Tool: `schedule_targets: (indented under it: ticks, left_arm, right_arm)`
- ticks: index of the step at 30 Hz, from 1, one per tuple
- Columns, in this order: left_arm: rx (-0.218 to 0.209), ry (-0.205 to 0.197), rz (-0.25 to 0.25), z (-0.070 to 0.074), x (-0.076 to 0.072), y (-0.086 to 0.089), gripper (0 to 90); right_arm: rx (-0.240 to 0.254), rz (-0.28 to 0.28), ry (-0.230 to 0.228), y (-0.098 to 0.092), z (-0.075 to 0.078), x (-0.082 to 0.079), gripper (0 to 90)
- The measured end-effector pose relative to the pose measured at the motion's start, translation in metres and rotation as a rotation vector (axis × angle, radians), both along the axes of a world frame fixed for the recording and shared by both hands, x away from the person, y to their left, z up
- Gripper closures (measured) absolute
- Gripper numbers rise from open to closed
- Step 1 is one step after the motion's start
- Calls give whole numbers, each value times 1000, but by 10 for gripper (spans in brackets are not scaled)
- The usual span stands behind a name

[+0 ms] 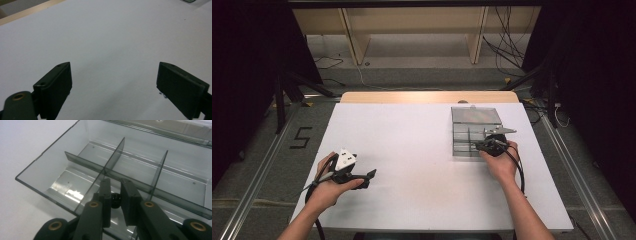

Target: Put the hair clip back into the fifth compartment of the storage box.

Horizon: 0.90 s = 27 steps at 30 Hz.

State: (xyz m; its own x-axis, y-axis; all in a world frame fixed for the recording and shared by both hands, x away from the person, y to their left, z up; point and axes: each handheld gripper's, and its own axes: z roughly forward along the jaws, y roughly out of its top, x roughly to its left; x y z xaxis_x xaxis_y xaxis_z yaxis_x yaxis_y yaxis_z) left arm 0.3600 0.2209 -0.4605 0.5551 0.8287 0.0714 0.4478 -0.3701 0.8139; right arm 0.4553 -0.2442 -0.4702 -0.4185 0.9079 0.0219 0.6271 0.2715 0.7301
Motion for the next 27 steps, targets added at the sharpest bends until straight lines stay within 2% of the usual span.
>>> schedule_targets:
  ticks: [3, 7, 12, 14, 18, 22, 27]
  left_arm:
    - [-1, -1, 0, 0, 0, 0, 125]
    - [-2, -3, 0, 0, 0, 1, 125]
    - [-2, 0, 0, 0, -1, 1, 125]
    - [1, 1, -3, 0, -1, 1, 125]
    - [-7, 7, -6, 0, -2, 1, 125]
    - [-6, 9, -11, 0, -2, 0, 125]
    - [-5, 8, -13, 0, -2, -2, 125]
  right_arm:
    - [15, -9, 0, -1, 1, -1, 722]
    - [35, -12, -12, -2, 6, -5, 667]
    - [81, 43, -19, -4, 17, -19, 536]
    - [99, 71, -28, -5, 22, -29, 475]
    - [143, 126, -78, -7, 28, -51, 413]
    - [167, 164, -116, -10, 28, -75, 363]
    - [173, 184, -120, -12, 22, -93, 327]
